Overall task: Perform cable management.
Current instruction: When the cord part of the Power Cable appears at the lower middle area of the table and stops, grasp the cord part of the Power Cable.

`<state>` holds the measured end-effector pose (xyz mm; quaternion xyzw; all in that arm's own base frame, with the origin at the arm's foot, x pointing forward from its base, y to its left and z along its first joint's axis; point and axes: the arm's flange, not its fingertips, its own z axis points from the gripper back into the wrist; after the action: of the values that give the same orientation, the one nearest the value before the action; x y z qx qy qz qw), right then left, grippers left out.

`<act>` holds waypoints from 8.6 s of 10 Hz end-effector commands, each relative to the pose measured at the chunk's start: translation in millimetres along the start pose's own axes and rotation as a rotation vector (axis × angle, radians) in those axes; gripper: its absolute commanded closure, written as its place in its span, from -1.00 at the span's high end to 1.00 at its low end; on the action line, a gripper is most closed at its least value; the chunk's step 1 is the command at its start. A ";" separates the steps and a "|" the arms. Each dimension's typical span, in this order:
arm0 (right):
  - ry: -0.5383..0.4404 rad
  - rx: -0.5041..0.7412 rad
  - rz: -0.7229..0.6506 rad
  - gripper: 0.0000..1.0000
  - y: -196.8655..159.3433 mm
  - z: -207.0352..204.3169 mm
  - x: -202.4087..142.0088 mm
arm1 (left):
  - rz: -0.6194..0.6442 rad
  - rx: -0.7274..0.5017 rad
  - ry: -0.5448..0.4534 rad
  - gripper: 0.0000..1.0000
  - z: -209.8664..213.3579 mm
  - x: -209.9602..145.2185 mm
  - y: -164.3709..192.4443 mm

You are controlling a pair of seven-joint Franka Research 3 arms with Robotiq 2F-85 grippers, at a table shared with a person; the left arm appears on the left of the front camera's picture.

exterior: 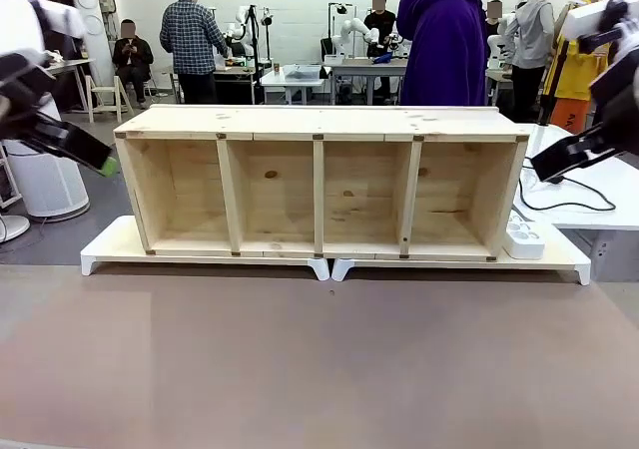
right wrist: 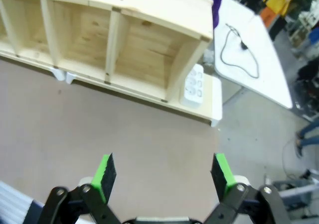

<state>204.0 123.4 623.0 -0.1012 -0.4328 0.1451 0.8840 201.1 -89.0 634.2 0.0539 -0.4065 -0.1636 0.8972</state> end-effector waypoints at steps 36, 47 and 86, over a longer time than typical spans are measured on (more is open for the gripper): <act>0.007 -0.009 -0.032 1.00 -4.8 13.3 -7.4 | 0.032 -0.009 0.016 1.00 15.9 -12.6 8.2; 0.007 -0.009 -0.032 1.00 -4.8 13.3 -7.4 | 0.032 -0.009 0.016 1.00 15.9 -12.6 8.2; 0.007 -0.009 -0.032 1.00 -4.8 13.3 -7.4 | 0.032 -0.009 0.016 1.00 15.9 -12.6 8.2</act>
<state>188.2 116.4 627.2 -0.0967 -0.4307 0.1263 0.8884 183.9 -75.3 636.5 0.0429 -0.3944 -0.1503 0.9056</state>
